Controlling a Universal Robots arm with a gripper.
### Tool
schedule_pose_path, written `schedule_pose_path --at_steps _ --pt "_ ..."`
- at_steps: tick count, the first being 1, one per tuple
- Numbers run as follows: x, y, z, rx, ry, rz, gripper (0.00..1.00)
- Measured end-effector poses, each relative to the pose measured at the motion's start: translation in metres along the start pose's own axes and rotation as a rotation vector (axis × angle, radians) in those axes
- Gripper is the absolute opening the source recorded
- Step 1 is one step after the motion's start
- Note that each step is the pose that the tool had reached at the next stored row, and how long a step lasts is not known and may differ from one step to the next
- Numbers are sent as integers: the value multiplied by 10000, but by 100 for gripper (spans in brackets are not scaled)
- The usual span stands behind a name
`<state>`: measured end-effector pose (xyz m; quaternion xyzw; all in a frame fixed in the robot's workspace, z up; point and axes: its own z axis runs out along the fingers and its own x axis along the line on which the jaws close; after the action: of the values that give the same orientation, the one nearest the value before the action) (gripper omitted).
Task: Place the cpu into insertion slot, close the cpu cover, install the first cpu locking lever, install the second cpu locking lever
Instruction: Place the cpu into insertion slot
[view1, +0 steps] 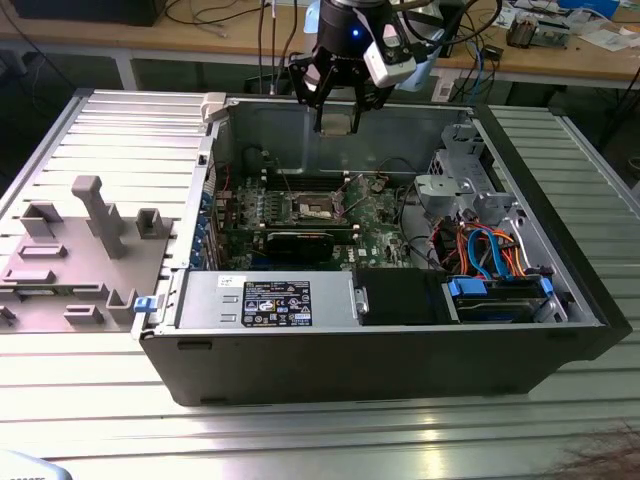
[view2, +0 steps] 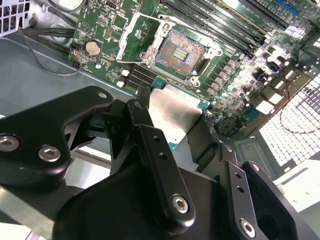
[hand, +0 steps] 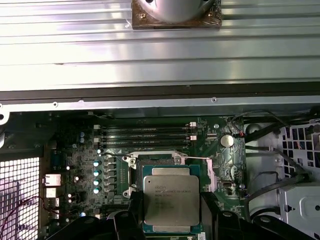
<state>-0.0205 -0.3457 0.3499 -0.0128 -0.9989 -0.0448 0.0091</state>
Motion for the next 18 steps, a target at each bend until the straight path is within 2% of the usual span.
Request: schedule_pose_path --at_steps 10,12,18 --pt "0 -1 13 0 0 0 54" --pt "-2 -10 111 0 0 0 54" --pt "-2 -12 131 0 0 0 54"
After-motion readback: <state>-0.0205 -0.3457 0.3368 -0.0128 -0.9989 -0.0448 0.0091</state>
